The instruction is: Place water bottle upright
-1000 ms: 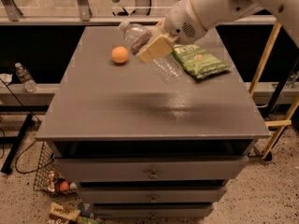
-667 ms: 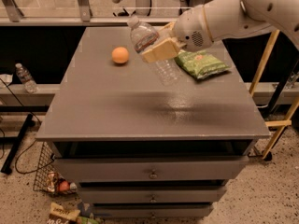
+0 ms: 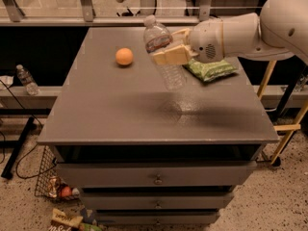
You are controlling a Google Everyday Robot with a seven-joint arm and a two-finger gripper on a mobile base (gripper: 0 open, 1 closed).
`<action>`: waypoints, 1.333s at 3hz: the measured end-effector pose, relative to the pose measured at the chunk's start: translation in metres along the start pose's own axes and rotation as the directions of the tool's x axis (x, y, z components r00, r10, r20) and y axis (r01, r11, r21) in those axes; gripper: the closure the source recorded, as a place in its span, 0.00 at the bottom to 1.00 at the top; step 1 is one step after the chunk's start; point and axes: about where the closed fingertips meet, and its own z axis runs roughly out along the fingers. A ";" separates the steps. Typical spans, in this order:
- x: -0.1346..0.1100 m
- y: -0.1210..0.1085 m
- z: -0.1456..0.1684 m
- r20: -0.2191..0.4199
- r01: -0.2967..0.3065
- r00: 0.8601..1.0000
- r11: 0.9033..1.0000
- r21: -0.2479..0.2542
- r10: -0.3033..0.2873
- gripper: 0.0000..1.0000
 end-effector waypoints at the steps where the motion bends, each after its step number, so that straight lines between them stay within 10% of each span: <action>1: 0.001 0.003 0.003 0.015 0.003 1.000 1.000 0.006 -0.003 1.00; 4: 0.003 0.022 0.022 0.235 0.009 0.972 0.999 0.042 -0.019 1.00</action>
Offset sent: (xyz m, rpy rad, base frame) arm -0.0090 0.0151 -0.0114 0.1308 -0.0702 -0.0145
